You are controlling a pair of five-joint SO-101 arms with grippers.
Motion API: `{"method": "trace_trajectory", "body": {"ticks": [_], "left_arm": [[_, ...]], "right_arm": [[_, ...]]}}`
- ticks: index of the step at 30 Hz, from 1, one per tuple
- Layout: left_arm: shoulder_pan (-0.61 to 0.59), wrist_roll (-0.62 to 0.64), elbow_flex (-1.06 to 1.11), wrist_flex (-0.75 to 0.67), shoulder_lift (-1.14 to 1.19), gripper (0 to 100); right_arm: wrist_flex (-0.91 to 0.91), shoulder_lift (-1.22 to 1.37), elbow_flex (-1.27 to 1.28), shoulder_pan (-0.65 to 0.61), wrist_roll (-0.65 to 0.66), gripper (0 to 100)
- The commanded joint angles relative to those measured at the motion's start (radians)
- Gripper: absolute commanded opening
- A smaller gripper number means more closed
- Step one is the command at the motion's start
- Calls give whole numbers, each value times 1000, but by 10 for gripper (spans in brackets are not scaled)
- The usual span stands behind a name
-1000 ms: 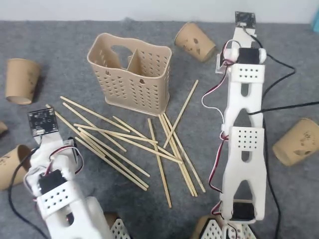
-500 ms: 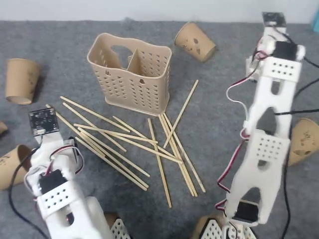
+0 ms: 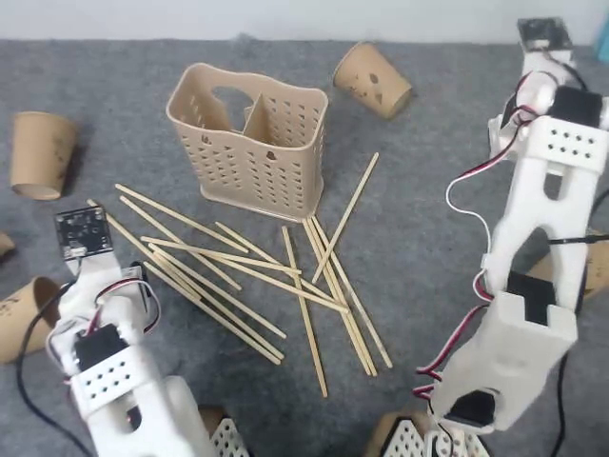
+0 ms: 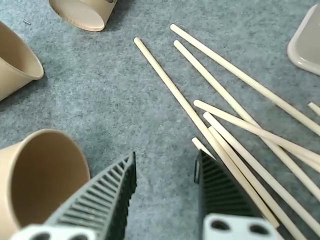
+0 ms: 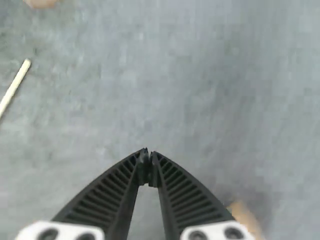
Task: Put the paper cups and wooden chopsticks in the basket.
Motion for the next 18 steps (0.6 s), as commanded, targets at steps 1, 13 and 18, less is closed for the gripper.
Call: {"method": "trace_trajectory", "body": {"ticks": [1, 13, 18], "left_arm": [[-2, -3, -5, -18, -18, 178], [-2, -3, -5, -20, -18, 177], [-2, -3, -5, -23, -18, 177]], "right_arm": [[-229, 59, -6, -10, 311, 6], [-1118, 444, -6, -71, 698, 6], [-1334, 601, -6, -134, 833, 20]]}}
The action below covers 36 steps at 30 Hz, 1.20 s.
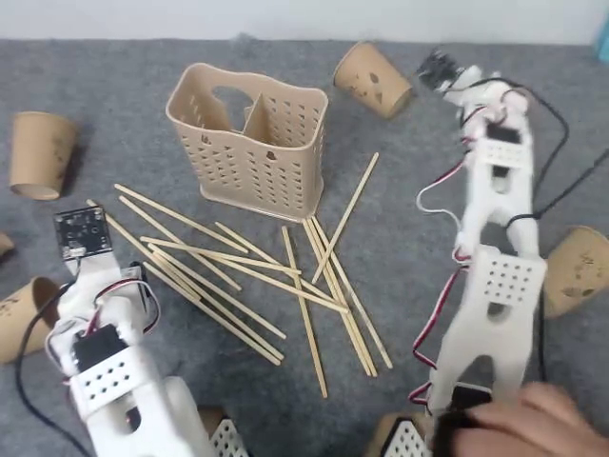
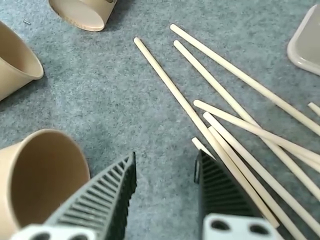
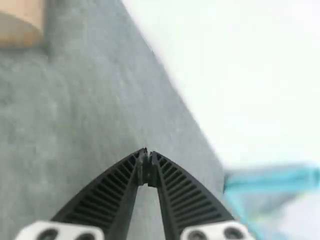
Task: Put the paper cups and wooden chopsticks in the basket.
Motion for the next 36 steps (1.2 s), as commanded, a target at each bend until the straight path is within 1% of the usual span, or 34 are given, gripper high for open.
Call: {"method": "trace_trajectory", "body": {"ticks": [1, 3, 6, 15, 21, 24, 28, 29, 31, 33, 35, 36], "left_arm": [[-3, -3, -5, -23, -18, 177], [-3, -3, -5, -23, -18, 177], [-3, -5, -5, -23, -18, 177], [-3, -8, -4, -23, -18, 177], [-2, -8, -4, -25, -18, 177], [-2, -8, -4, -25, -18, 177], [-2, -6, -4, -25, -18, 177], [-2, -6, -4, -25, -18, 177], [-2, -6, -4, -25, -18, 177], [-2, -6, -4, -25, -18, 177], [-2, -6, -4, -25, -18, 177], [-2, -6, -4, -25, -18, 177]], "right_arm": [[-139, 44, -6, -54, 157, 44], [-166, 77, -6, -79, 203, 109], [-205, 105, -6, -104, 199, 180], [-294, 128, -6, -125, 192, 195], [-295, 130, -6, -124, 192, 315], [-288, 130, -2, -124, 192, 308], [-225, 117, -2, -108, 176, 234], [-211, 108, -3, -105, 138, 206], [-179, 73, -3, -87, 5, 145], [-145, 31, -3, -65, -161, 75], [-99, -21, -3, -45, -356, 6], [-64, -45, -3, -35, -457, 6]]}}
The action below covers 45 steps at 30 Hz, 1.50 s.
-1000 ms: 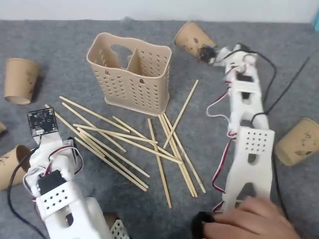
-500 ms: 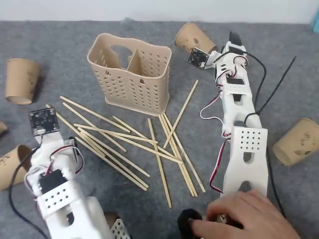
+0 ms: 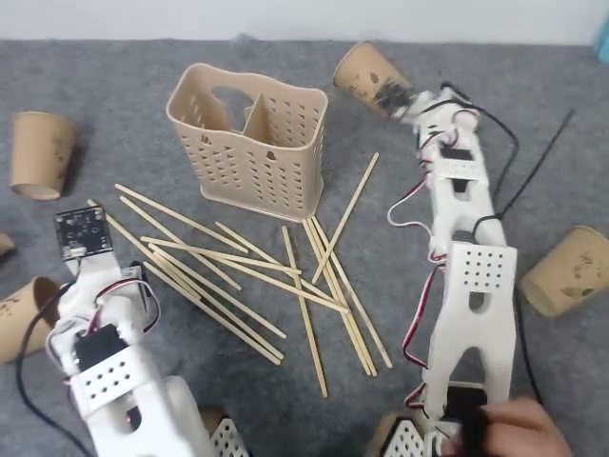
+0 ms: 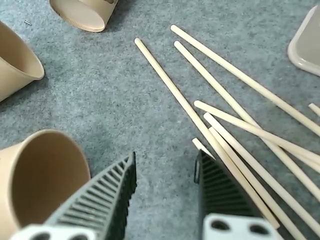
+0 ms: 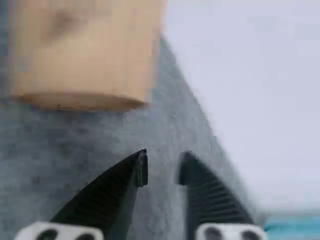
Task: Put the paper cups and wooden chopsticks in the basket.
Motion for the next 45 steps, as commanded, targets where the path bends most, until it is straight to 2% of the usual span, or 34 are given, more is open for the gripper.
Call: {"method": "trace_trajectory", "body": {"ticks": [1, 7, 9, 10, 14, 19, 22, 25, 31, 36, 40, 45], "left_arm": [[0, -5, -4, -23, -18, 177], [0, -5, -4, -23, -18, 177], [0, -5, -4, -23, -18, 177], [0, -5, -4, -23, -18, 177], [0, -8, -4, -23, -18, 177], [0, -8, -4, -23, -18, 177], [0, -9, -4, -23, -18, 177], [0, -9, -4, -23, -18, 177], [0, -9, -5, -23, -18, 177], [0, -9, -5, -23, -18, 177], [0, -9, -5, -23, -18, 177], [-37, -5, -15, -17, -18, 177]], "right_arm": [[104, -174, -11, 53, -400, 20], [225, -302, -14, 96, -1122, 13], [220, -317, -15, 93, -1263, 13], [220, -321, -17, 85, -1287, 13], [229, -317, -38, 16, -1223, 13], [232, -298, -37, -28, -939, 9], [303, -295, -37, -36, -864, 9], [438, -308, -37, -50, -913, 9], [840, -401, -43, -68, -1105, 9], [1187, -578, -43, -81, -1117, 9], [1415, -710, -43, -170, -1119, 9], [1508, -831, -43, -341, -1117, 9]]}}
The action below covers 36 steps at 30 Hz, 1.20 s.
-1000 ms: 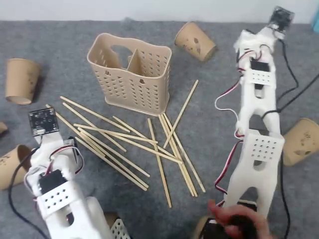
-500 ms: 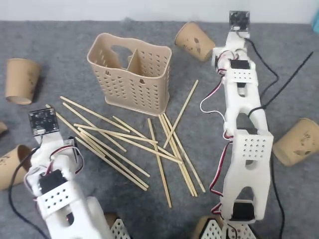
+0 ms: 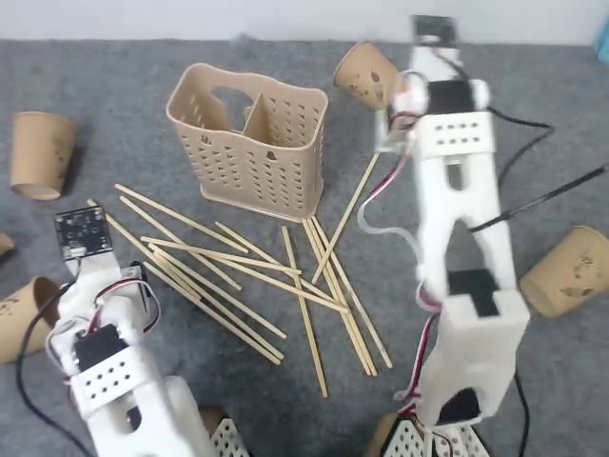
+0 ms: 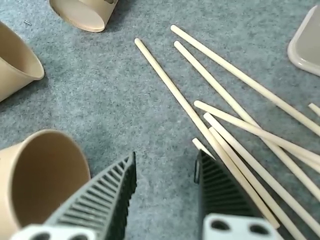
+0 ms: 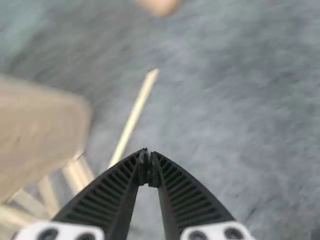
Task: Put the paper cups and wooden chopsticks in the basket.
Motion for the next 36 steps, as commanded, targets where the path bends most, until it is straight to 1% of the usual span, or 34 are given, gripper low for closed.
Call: {"method": "trace_trajectory", "body": {"ticks": [1, 4, 7, 10, 14, 19, 24, 26, 29, 33, 36], "left_arm": [[-69, -3, -24, -14, -18, 177], [-149, -2, -54, 26, -17, 177], [-193, 0, -84, 77, -18, 177], [-239, 0, -125, 121, -18, 177], [-319, 0, -134, 112, -12, 177], [-394, -2, -130, 74, -11, 177], [-410, -2, -119, 66, -11, 177], [-404, -2, -94, 61, -11, 177], [-407, -2, -71, 44, -17, 177], [-410, -2, -54, 34, -17, 177], [-408, -2, -54, 35, -17, 177]], "right_arm": [[28, -130, -40, -110, -11, 9], [1, -140, -40, -189, -11, 9], [-27, -136, -41, -297, -11, 9], [-211, -104, -35, -361, -11, 9], [-550, 30, -35, -355, -9, 9], [-819, 185, -66, -302, -9, 9], [-1136, 323, -132, -240, -9, 9], [-1207, 377, -163, -237, -8, 9], [-1259, 464, -229, -237, 12, 9], [-1296, 608, -374, -237, 147, 9], [-1279, 697, -519, -231, 212, 9]]}}
